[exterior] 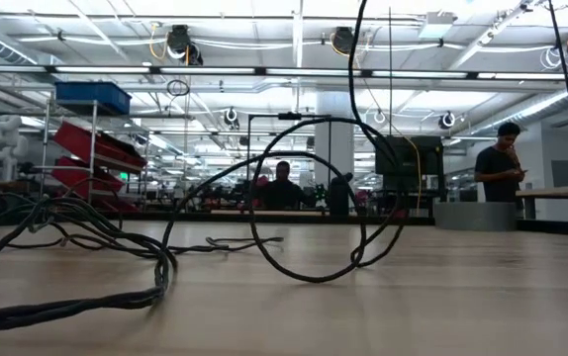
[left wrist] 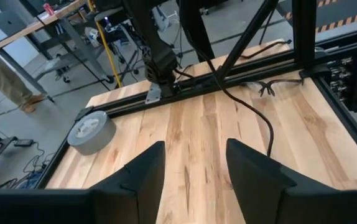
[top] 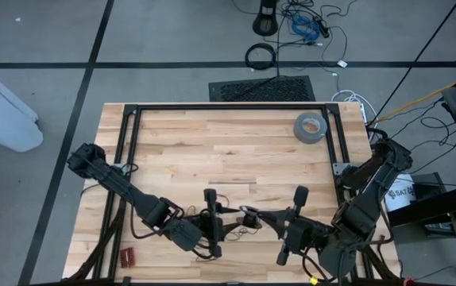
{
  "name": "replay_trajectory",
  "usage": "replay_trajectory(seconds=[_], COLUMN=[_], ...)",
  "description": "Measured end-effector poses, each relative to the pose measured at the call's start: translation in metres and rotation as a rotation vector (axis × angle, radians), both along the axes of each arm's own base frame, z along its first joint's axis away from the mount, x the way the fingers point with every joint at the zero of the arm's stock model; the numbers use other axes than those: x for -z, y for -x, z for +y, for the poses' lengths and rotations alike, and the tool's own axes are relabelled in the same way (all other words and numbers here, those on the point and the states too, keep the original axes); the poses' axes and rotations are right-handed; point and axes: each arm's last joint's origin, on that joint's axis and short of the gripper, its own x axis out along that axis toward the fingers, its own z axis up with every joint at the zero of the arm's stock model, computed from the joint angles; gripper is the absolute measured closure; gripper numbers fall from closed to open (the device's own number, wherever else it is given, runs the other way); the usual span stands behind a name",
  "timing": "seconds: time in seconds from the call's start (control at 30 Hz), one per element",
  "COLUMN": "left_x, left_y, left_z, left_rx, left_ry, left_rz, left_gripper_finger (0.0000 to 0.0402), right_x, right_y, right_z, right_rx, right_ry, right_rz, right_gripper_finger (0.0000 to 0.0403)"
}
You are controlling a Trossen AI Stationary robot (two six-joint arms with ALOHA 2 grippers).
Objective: Coil cords
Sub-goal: Coil the black wire onto the spool
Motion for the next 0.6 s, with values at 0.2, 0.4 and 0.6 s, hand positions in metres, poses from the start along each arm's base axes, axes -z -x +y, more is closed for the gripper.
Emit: replay_trajectory(seconds=[0.2,0.4,0.6], left_x=[-0.0010,0.0045,0.0046], left_y=[0.0044,0.0067,0.0038], left_z=[-0.0055,-0.0098,-0.0060], left_rx=[0.020,0.167,0.181], left_ry=[0.030,0.142,0.155], left_rz=[-0.001,0.086,0.092], left_gripper_finger=[0.0221,0.0221,0.0221], right_x=[-0.0002,-0.0003,-0.0005], right_y=[0.0001,0.0009,0.0011], right_z=[-0.0001,0.0008,0.0012], right_rx=[0.000,-0.004,-0.005], right_ry=[0.000,-0.001,-0.003], right_rz=[-0.001,-0.001,-0.003], right_gripper_finger=[0.0403,0.0403,0.0403])
